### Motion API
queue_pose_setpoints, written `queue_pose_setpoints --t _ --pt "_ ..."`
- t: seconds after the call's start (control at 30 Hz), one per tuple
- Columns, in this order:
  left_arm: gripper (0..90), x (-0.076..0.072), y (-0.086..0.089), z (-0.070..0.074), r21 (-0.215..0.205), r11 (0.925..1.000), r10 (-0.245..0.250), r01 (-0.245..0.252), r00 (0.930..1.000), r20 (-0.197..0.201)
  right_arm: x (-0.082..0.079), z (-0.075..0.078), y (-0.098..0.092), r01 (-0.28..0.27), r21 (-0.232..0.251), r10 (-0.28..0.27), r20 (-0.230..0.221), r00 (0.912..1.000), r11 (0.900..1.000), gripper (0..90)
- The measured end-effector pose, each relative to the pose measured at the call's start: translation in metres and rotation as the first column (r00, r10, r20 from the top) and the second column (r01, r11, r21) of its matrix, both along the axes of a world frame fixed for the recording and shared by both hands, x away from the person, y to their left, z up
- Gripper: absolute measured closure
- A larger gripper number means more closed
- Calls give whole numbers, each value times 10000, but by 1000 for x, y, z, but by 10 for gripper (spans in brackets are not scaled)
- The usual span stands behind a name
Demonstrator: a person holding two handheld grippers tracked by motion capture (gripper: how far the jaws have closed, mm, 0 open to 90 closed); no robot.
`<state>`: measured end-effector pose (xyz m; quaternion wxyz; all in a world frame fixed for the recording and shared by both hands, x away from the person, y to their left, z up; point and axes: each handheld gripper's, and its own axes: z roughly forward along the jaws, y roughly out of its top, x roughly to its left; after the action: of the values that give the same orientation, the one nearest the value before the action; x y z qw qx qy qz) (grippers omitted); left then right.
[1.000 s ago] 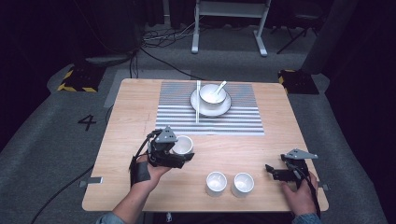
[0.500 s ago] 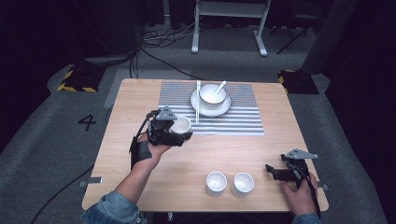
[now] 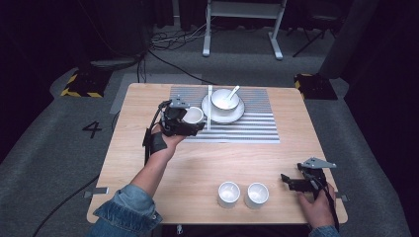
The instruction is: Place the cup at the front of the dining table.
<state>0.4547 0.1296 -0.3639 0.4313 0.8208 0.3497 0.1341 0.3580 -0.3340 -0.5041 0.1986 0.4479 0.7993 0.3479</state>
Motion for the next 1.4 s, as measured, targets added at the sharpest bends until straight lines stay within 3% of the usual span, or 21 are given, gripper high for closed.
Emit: queue_pose_setpoints --t 0.23,0.4,0.5,0.6,0.8,0.97,1.07,1.13,1.4 --pt "267 21 -3 0 225 9981 570 -572 9983 122 0 0 0 0 1 0 1 10000 10000 146" --pt "267 39 0 -8 -6 9945 1051 -1051 9944 -54 0 0 0 -2 -1 2 1 10000 10000 146" --pt "267 49 2 -16 224 9897 1412 -1414 9899 83 0 0 0 -1 -1 1 4 10000 10000 146" --pt "267 59 5 -25 34 9864 1645 -1646 9864 57 0 0 0 -3 -5 3 4 10000 10000 146" --pt "267 78 5 -43 47 9765 2152 -2152 9765 78 0 0 0 -5 -6 5 4 10000 10000 146" --pt "267 91 0 -59 487 9706 2343 -2356 9717 310 0 0 0 -2 -3 2 1 10000 10000 146" --pt "267 99 0 -71 168 9666 2559 -2558 9667 -45 0 0 0 -4 -7 4 6 10000 10000 146" --pt "267 100 -1 -73 148 9664 2569 -2568 9664 -57 0 0 0 0 -5 0 4 10000 10000 145" --pt "267 105 -5 -94 526 9642 2621 -2597 9640 -443 0 0 0 -1 -5 1 4 10000 10000 145"
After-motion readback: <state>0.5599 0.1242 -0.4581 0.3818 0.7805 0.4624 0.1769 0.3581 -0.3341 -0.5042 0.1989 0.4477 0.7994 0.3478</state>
